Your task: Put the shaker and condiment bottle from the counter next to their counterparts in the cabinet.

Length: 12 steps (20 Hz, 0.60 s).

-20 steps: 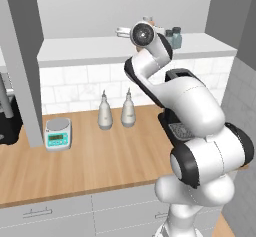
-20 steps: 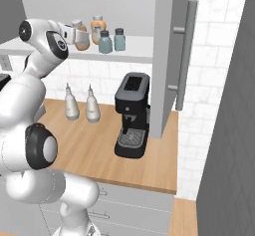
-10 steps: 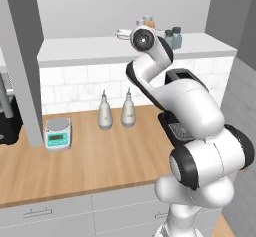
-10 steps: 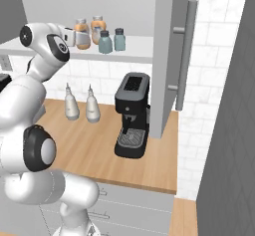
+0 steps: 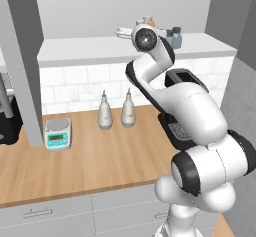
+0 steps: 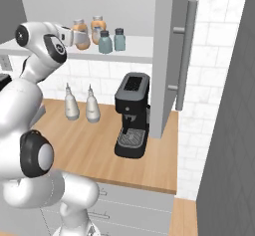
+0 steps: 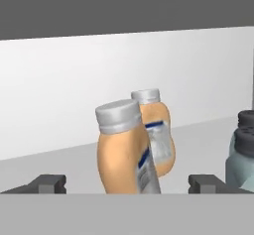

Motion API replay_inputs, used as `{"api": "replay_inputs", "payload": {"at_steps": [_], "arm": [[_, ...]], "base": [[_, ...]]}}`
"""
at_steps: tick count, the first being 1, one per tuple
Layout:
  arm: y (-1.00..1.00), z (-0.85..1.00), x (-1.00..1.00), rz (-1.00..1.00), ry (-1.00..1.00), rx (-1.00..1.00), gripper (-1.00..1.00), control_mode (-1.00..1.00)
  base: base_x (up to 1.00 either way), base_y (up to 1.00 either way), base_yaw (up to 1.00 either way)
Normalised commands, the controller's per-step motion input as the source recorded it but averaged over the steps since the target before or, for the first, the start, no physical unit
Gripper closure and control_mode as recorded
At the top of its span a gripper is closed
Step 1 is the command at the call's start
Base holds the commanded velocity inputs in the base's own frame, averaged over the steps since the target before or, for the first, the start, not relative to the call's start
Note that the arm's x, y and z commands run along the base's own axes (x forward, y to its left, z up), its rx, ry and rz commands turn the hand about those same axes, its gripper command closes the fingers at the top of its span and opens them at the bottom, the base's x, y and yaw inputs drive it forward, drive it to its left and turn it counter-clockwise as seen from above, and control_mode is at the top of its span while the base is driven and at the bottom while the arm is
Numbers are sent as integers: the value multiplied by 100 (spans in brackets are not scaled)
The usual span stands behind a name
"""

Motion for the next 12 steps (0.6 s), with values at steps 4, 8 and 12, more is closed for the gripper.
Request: {"api": "replay_inputs", "payload": {"at_steps": [4,8,12], "arm": [[0,14,-31,3,0,0,-100,-100],[0,5,-48,2,0,1,-100,-100],[0,1,-64,1,0,2,-100,-100]], "base": [[0,0,0],[0,0,0],[0,0,0]]}}
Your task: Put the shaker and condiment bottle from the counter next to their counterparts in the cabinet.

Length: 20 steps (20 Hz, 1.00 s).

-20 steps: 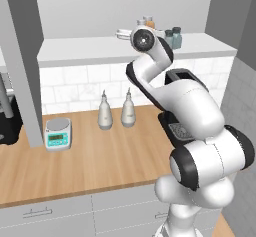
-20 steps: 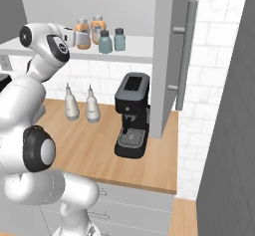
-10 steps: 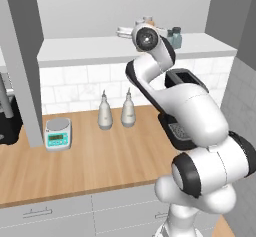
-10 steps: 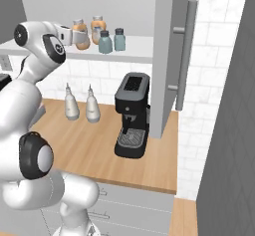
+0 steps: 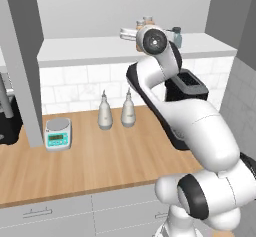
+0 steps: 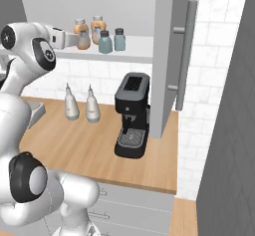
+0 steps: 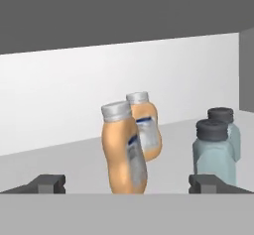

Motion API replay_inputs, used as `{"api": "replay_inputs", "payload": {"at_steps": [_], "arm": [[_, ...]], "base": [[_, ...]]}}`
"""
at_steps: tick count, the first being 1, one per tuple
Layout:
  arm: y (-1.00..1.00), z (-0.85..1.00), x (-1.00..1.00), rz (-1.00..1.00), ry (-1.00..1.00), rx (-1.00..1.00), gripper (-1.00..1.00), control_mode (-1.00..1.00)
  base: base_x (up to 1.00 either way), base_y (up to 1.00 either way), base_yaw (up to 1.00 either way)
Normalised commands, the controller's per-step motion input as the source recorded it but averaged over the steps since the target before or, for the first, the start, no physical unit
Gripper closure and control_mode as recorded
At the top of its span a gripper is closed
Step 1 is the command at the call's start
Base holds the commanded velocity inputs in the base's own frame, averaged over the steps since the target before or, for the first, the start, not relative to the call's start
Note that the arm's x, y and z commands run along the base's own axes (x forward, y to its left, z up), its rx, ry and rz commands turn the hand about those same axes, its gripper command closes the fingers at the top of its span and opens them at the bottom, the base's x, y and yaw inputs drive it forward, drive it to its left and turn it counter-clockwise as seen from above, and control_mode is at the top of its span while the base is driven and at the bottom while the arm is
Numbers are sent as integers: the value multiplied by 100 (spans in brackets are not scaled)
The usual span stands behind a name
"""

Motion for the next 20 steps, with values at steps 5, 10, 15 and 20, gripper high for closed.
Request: {"api": "replay_inputs", "payload": {"at_steps": [5,10,15,20], "arm": [[0,0,-83,0,-2,1,-100,-100],[8,0,-95,0,-4,0,-100,-100],[17,0,-100,0,-6,0,-100,-100],[24,-1,-100,0,-10,0,-100,-100]], "base": [[0,0,0],[0,0,0],[0,0,0],[0,0,0]]}}
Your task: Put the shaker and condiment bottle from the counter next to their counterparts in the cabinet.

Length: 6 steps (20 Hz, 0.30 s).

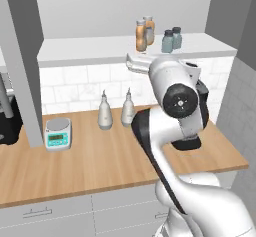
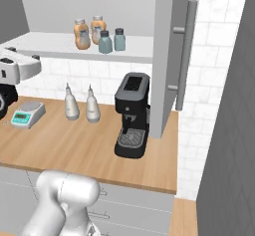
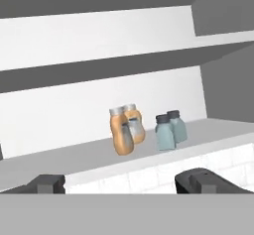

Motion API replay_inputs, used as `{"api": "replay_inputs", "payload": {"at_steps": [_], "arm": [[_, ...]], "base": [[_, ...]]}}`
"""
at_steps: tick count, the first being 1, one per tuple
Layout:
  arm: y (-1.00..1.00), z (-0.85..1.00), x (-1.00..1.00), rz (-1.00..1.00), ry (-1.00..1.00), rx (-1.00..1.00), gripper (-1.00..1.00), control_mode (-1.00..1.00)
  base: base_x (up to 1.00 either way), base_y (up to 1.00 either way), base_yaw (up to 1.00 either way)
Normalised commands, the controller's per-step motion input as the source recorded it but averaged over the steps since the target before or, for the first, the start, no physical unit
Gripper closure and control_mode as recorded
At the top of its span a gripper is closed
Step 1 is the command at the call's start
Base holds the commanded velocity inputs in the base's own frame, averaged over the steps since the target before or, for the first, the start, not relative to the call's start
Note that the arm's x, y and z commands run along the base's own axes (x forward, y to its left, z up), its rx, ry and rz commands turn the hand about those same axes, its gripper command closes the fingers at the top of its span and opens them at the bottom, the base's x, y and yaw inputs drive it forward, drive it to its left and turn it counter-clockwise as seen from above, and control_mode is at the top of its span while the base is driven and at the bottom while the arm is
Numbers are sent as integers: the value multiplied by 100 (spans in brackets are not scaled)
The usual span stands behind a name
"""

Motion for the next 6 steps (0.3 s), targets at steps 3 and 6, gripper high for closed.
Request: {"api": "replay_inputs", "payload": {"at_steps": [3,6], "arm": [[30,-11,-100,0,-12,0,-100,-100],[35,-17,-100,0,-11,0,-100,-100]], "base": [[0,0,0],[0,0,0]]}}
